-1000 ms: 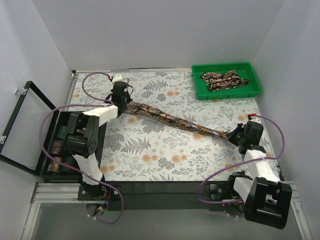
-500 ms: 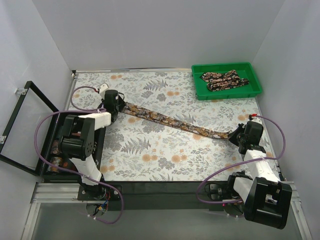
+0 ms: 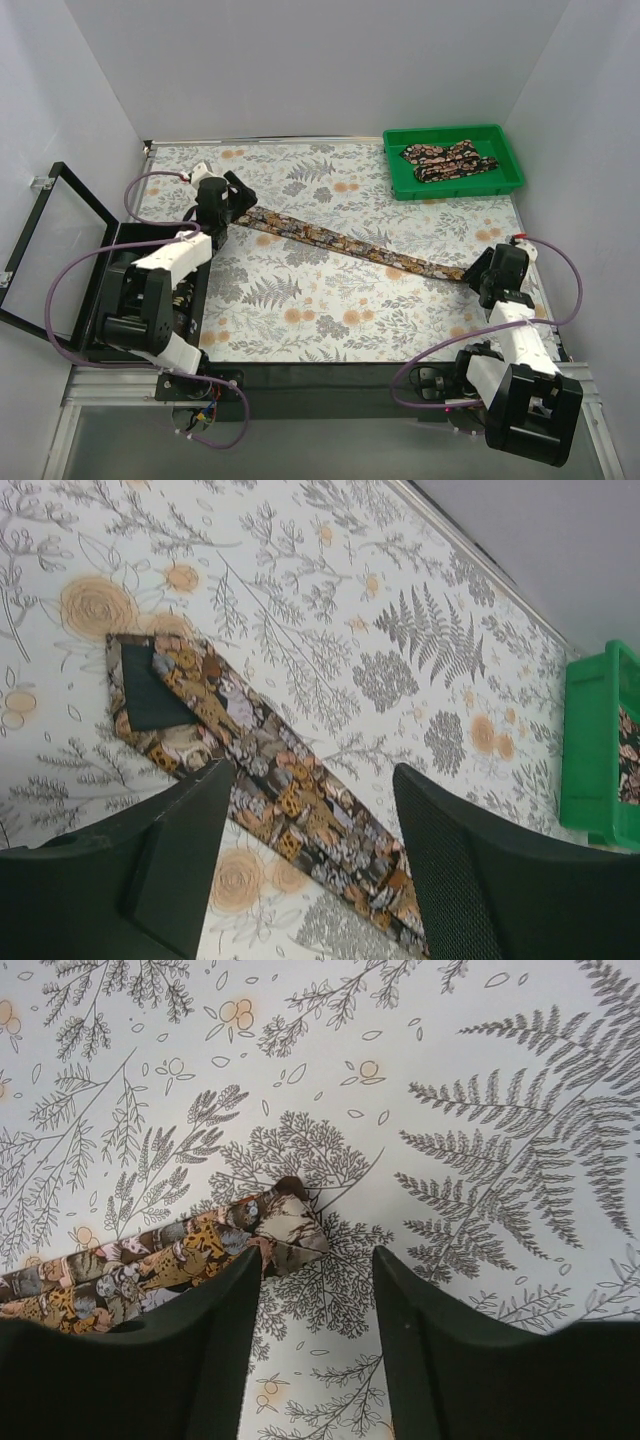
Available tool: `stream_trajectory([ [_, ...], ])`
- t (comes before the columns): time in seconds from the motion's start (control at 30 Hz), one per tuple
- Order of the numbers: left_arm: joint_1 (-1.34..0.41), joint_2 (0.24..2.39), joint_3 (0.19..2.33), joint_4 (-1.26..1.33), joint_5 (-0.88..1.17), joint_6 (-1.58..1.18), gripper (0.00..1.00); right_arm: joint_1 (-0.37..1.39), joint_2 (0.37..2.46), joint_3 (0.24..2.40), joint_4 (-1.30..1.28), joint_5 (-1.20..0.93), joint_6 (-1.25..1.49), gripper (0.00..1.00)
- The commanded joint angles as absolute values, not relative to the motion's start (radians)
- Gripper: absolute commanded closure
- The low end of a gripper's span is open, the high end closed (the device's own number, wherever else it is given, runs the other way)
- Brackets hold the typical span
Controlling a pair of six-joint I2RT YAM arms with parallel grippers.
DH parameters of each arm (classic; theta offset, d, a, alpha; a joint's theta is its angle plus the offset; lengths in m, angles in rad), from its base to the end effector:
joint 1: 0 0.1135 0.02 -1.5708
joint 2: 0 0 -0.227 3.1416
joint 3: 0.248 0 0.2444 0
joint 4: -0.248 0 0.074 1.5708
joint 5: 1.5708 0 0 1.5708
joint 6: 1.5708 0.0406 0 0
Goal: Roll the ties
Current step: Flatten the tie
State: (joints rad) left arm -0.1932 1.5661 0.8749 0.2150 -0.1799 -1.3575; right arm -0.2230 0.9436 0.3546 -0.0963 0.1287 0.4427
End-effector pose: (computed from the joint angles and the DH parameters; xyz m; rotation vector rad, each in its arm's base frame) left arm 0.3360 -0.0583 0.1835 -1.2677 1.7132 -0.7706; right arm 0.1993 -0.0505 0.1432 0.7996 2.1026 -0.0271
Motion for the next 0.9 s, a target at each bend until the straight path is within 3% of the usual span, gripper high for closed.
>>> stream_trajectory([
  [0.0,-0.216,1.480,0.845,0.106,-0.108,-1.381,0.39,-0.229,0.894,0.423,-0.143,0.207,0.439,0.52],
  [0.13,-0.233,1.404,0.850,0.008,-0.066,-1.352,0.21,-0.219,0.884,0.466,-0.149,0.135,0.407,0.48],
  [0.2,-0.242,1.381,0.854,-0.027,-0.051,-1.339,0.17,-0.206,0.882,0.480,-0.150,0.083,0.384,0.47],
  [0.33,-0.255,1.329,0.876,-0.122,-0.009,-1.298,0.16,-0.149,0.897,0.509,-0.167,0.049,0.342,0.48],
  [0.47,-0.259,1.275,0.861,-0.170,-0.002,-1.220,0.16,-0.100,0.957,0.526,-0.178,0.017,0.328,0.54],
  [0.67,-0.259,1.236,0.825,-0.179,-0.041,-1.152,0.19,-0.097,1.049,0.532,-0.179,0.026,0.330,0.66],
  [0.87,-0.259,1.261,0.830,-0.190,-0.028,-1.128,0.20,-0.135,1.155,0.546,-0.183,0.072,0.340,0.69],
])
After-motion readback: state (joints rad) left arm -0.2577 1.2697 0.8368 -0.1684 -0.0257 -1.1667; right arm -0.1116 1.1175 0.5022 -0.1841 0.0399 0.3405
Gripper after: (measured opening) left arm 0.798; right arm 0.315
